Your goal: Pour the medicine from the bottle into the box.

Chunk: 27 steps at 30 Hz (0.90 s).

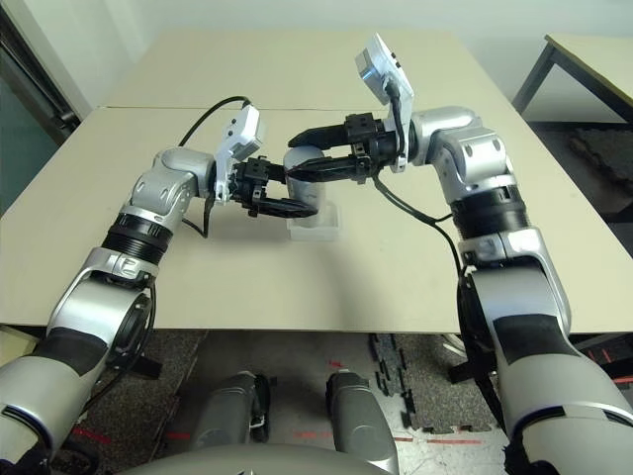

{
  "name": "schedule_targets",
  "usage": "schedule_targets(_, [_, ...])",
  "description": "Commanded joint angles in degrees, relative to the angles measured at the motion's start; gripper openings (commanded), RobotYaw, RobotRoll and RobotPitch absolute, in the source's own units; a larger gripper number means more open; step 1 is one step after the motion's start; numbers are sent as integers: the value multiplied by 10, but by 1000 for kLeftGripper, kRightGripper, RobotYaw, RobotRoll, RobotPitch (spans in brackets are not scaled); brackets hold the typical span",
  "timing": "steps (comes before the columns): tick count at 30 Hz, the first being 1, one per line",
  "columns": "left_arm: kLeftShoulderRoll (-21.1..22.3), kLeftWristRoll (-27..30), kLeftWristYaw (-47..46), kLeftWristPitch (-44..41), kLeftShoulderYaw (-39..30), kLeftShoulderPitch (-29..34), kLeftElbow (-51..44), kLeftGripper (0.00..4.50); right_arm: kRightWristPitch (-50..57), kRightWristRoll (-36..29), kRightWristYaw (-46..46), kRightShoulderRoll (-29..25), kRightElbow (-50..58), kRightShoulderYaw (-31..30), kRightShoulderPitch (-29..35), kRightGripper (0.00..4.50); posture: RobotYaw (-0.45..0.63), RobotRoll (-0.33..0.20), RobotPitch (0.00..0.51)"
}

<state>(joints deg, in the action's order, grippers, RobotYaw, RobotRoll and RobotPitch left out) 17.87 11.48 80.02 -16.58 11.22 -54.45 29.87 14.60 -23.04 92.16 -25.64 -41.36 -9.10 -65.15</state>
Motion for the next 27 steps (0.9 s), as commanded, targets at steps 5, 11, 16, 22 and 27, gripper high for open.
schedule_targets(5, [-4,20,21,-28,26,17,-74,2711,-101,12,3,13,-121,-42,-58,2566,21,0,99])
schedule_targets(11, [-1,22,9,-34,19,19,-80,2711,-99,17,3,11,-132,-26,-73,3285,15,0,97])
schedule_targets(16, [-1,21,1,-31,13,22,-76,2711,-38,-3,3,-17,-36,-5,-44,4500,1,0,95])
schedule_targets(22, [0,24,-5,-29,11,24,-73,2711,54,-27,-38,-40,126,28,23,4500,-19,0,89])
schedule_targets(27, [-4,24,-17,-19,2,15,-49,2711,134,-61,-137,-25,287,62,99,4500,-31,0,84])
